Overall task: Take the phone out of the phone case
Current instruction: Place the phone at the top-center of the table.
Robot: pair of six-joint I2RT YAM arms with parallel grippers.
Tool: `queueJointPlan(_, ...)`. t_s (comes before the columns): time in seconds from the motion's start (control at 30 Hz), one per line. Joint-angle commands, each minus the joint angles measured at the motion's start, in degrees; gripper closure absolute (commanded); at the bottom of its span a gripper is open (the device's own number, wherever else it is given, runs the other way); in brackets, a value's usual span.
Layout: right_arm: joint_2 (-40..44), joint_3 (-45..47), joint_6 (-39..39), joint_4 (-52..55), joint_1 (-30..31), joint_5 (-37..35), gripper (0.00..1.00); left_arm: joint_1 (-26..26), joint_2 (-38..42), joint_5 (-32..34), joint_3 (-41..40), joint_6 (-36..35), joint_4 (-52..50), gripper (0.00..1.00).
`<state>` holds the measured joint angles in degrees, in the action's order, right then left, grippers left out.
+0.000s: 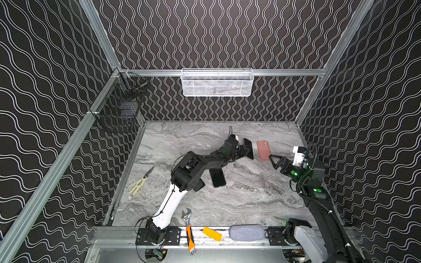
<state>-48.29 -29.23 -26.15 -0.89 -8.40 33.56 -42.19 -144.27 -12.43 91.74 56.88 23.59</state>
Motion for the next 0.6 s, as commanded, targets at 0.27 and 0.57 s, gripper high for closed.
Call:
queueJointPlan(0.27, -0.13, -1.66, 3.65, 3.69, -0.03, 0.1, 0.01, 0.1, -0.42, 0.78, 1.34, -5.62, -3.64, 0.56)
queueJointPlan(0.57, -0.43, -3.69, 5.9, 5.83, 0.01, 0.75, 0.01, 0.83, 6.53, 2.15, -1.99, -9.71, -4.88, 0.51)
